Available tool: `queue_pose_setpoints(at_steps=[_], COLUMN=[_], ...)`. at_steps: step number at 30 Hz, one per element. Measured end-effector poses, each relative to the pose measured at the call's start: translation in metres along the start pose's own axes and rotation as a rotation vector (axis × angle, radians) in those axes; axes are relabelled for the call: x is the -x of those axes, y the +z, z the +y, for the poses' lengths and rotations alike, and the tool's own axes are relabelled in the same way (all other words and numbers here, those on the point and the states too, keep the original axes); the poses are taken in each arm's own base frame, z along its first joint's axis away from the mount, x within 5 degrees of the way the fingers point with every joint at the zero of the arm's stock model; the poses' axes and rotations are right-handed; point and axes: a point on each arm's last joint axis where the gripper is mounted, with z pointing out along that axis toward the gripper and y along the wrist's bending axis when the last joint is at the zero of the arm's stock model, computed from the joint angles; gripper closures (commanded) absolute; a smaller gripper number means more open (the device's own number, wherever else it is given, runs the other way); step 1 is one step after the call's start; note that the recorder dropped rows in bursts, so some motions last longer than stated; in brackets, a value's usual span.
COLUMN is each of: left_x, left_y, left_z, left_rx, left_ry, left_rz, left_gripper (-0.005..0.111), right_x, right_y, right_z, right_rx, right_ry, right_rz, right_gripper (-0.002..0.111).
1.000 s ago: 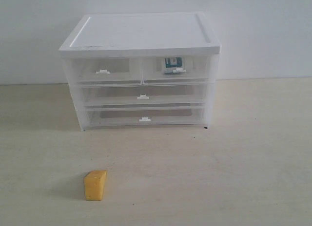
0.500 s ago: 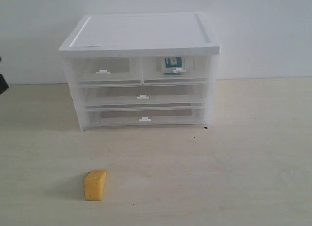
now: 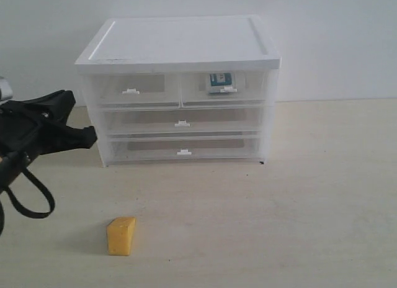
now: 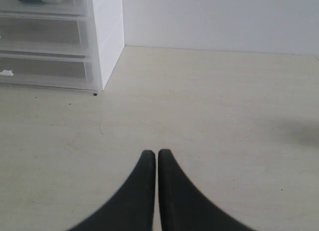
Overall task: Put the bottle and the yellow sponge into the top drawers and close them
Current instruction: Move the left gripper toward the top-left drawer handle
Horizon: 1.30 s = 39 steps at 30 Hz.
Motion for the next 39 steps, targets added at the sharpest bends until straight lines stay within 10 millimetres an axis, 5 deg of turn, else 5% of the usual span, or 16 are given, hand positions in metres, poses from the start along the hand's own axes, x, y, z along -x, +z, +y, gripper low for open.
queue_pose_setpoints(at_steps=[16, 19, 23, 27, 39], left_x=[-0.033, -0.039, -0.048, -0.050, -0.044], left_y=[0.069, 0.078, 0.084, 0.087, 0.093], left_z=[-0.031, -0.035, -0.036, -0.037, -0.037], left_rx=[-0.025, -0.045, -0.048, -0.050, -0.031], left_ry=[0.011, 0.022, 0.027, 0.028, 0.005], left_rz=[-0.001, 0.003, 0.016, 0.019, -0.018], left_gripper=[0.102, 0.091, 0.056, 0.034, 0.031], right_x=[0.000, 0.000, 0.000, 0.000, 0.000], right_y=[0.000, 0.000, 0.000, 0.000, 0.000], right_z=[0.000, 0.000, 0.000, 0.000, 0.000], right_rx=[0.000, 0.000, 0.000, 0.000, 0.000], right_ry=[0.000, 0.000, 0.000, 0.000, 0.000], right_rz=[0.000, 0.000, 0.000, 0.000, 0.000], right_gripper=[0.108, 0.108, 0.108, 0.108, 0.108])
